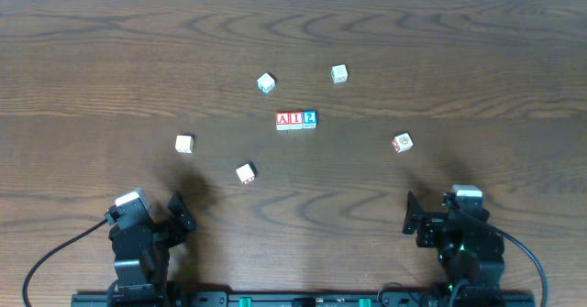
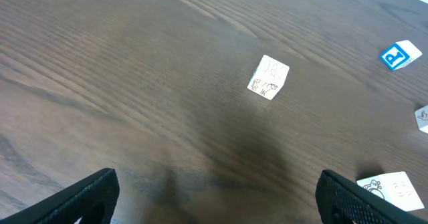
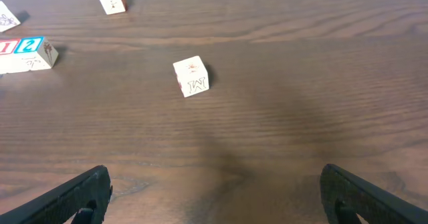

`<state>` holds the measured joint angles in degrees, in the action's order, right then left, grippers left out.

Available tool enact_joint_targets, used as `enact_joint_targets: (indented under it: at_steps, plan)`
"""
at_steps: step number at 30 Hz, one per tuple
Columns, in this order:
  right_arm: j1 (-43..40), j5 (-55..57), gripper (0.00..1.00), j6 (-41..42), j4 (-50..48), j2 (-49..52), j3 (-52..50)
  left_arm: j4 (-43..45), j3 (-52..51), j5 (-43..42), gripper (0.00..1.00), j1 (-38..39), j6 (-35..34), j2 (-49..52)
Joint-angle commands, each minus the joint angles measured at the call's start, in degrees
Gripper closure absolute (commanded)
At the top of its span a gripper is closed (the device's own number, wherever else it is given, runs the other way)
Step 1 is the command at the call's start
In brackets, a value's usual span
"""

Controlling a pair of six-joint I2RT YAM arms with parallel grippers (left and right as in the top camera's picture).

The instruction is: Spell out Ai2

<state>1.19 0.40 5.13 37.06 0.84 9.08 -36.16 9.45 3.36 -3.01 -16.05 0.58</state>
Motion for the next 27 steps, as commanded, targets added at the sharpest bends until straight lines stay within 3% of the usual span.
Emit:
enact_joint_targets:
  at_steps: [1, 27]
  plan:
    - [-0.37, -0.87, 0.01, -0.94, -0.04, -0.52, -0.26, -0.09, -0.61, -0.04, 0.05, -0.35, 0.44, -0.33]
    - [-0.37, -0.87, 0.01, -0.94, -0.02, -0.52, -0.26, -0.07, -0.61, -0.04, 0.05, 0.74, 0.44, -0.35]
